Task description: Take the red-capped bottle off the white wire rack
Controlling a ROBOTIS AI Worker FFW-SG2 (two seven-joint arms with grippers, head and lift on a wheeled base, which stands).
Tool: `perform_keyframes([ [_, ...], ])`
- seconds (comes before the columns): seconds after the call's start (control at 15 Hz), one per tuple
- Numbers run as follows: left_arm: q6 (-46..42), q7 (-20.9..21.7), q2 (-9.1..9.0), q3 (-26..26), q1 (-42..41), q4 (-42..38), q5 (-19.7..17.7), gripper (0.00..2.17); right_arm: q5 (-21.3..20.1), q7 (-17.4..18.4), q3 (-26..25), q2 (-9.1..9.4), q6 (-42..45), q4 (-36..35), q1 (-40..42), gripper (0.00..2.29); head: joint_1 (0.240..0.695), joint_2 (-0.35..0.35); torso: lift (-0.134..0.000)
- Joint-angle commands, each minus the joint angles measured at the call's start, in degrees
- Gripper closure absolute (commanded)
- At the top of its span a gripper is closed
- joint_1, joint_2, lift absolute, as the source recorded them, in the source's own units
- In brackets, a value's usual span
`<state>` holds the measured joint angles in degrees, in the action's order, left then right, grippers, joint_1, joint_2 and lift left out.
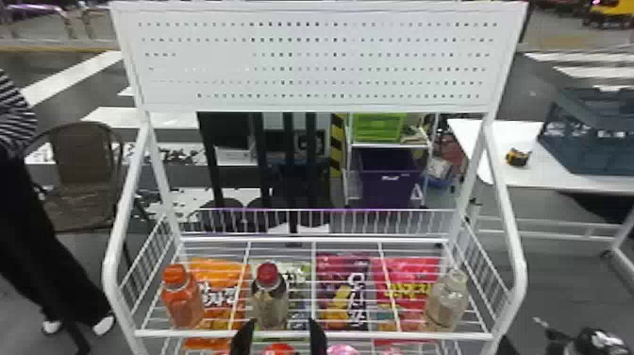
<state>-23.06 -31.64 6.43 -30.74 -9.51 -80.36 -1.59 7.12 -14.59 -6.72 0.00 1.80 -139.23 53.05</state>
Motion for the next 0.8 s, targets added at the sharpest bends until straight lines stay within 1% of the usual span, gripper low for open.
perform_keyframes([
  [0.0, 0.00, -0.27, -1.15, 0.06, 3.36, 4.78, -0.25, 0.08, 0.00, 0.00, 0.04, 0.05, 0.00, -0.08, -0.05, 0.48, 0.499, 0.000, 0.000],
  [0.27, -1.58, -0.44, -2.21, 0.76, 7.31, 10.93, -1.04, 0.09, 0.00, 0.00, -0.22, 0.05, 0.17, -0.51, 0.39, 0.48, 0.499, 0.000, 0.000],
  [0.33, -2.99, -0.62, -2.21, 0.94, 8.10, 12.16, -1.66, 0.09, 0.00, 0.00, -0.31, 0.05, 0.35, -0.60, 0.66, 0.48, 0.499, 0.000, 0.000],
  [0.53, -3.34, -0.71, -2.47, 2.17, 10.30, 14.18, -2.10, 0.09, 0.09, 0.00, -0.57, 0.05, 1.40, -1.31, 1.62, 0.48, 0.499, 0.000, 0.000],
  [0.73, -3.34, -0.53, -2.73, 2.35, 13.20, 17.17, -2.98, 0.09, 0.35, 0.00, -1.10, 0.05, 2.99, -1.48, 2.59, 0.48, 0.499, 0.000, 0.000],
])
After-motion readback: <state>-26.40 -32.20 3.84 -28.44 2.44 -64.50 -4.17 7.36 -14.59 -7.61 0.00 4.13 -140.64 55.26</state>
